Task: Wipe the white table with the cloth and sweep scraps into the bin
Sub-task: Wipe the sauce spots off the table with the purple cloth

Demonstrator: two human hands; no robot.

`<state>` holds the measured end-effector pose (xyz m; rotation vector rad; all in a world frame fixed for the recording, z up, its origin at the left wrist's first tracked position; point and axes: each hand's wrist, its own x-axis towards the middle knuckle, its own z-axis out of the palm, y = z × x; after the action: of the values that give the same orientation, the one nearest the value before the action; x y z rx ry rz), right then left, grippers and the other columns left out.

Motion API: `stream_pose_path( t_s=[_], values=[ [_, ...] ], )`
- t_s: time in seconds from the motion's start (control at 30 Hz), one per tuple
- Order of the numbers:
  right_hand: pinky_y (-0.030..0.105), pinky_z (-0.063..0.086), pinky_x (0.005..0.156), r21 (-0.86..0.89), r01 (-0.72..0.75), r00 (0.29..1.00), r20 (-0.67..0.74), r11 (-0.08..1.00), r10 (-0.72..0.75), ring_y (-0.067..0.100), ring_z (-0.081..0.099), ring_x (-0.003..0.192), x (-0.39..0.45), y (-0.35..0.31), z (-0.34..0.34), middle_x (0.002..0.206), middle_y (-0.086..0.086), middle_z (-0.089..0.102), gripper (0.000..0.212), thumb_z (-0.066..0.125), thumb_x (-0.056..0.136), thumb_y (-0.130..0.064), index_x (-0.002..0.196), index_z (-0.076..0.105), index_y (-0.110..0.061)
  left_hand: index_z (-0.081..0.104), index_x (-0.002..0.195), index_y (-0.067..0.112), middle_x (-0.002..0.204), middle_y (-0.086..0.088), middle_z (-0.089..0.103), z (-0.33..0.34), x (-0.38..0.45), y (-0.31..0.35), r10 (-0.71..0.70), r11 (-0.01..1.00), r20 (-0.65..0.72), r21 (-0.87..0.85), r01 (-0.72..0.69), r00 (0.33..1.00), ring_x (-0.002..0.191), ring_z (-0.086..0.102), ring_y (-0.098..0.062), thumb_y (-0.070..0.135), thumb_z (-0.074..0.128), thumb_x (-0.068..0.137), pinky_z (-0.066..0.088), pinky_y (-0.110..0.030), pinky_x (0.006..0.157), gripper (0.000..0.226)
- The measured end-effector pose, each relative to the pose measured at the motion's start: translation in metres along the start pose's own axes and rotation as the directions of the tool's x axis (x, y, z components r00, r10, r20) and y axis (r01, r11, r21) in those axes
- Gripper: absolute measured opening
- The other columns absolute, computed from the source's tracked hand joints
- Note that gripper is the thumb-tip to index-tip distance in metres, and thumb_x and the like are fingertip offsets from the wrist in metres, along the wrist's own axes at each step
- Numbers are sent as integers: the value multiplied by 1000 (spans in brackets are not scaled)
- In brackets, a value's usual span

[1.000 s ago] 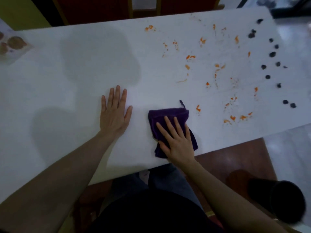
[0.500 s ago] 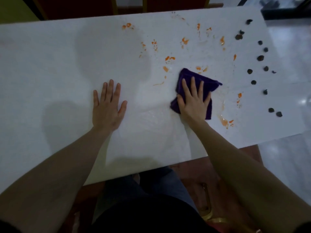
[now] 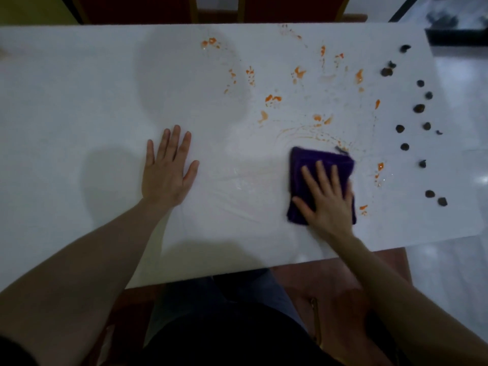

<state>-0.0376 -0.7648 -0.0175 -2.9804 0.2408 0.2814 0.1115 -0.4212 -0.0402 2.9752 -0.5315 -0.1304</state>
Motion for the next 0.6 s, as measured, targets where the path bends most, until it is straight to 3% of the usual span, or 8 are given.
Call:
stream_pose_path(
  t_s=[0.1, 0.17, 0.27, 0.4, 0.5, 0.6],
  values=[
    [64, 2, 116, 47, -166, 986, 23, 985, 165, 31, -5, 151, 61, 4, -13, 165, -2, 1, 74, 16, 90, -73, 155, 6, -40, 12, 158, 21, 166, -3, 7, 1, -1, 0, 1, 1000, 0, 0, -1, 1000, 153, 6, -22, 50, 23, 99, 4, -49, 123, 67],
    [65, 1, 116, 50, -181, 984, 3, 982, 181, 32, -7, 150, 102, -19, -17, 165, -1, -2, 72, 15, 92, -71, 156, 2, -39, 12, 158, 21, 166, -3, 7, 2, -1, 0, 1, 1000, -3, 3, -1, 1000, 153, 6, -22, 50, 23, 100, 4, -49, 123, 66],
    [64, 0, 116, 27, -61, 998, -8, 998, 61, 33, -4, 151, 133, -75, -13, 165, -1, 2, 67, 18, 96, -65, 156, 6, -37, 12, 158, 22, 166, -3, 7, 2, -1, -1, -2, 1000, 2, -13, 2, 1000, 153, 6, -22, 50, 23, 99, 5, -50, 123, 66],
    [60, 3, 118, -23, 161, 986, -41, 987, -162, 31, 3, 151, 97, -127, 2, 165, -1, 10, 63, 22, 98, -59, 156, 13, -34, 13, 158, 23, 166, -3, 8, -4, -1, 1, -8, 1000, 37, -30, 9, 999, 153, 6, -21, 52, 20, 99, 5, -48, 123, 66],
    [58, 6, 118, -33, 283, 959, -12, 958, -284, 29, -2, 151, 53, -116, 9, 165, -2, 6, 63, 25, 100, -58, 156, 12, -34, 15, 158, 23, 166, -3, 9, -15, 15, -5, -52, 996, 27, -72, 54, 998, 153, 6, -21, 47, 25, 102, 4, -44, 124, 62],
    [58, 6, 119, -36, 252, 967, -14, 967, -253, 29, 0, 151, 35, -77, 7, 165, -4, 7, 67, 28, 97, -64, 156, 13, -37, 17, 158, 23, 166, -5, 9, -27, 52, -17, -71, 994, 3, -79, 71, 997, 153, 4, -22, 44, 27, 102, 2, -44, 123, 60]
  ],
)
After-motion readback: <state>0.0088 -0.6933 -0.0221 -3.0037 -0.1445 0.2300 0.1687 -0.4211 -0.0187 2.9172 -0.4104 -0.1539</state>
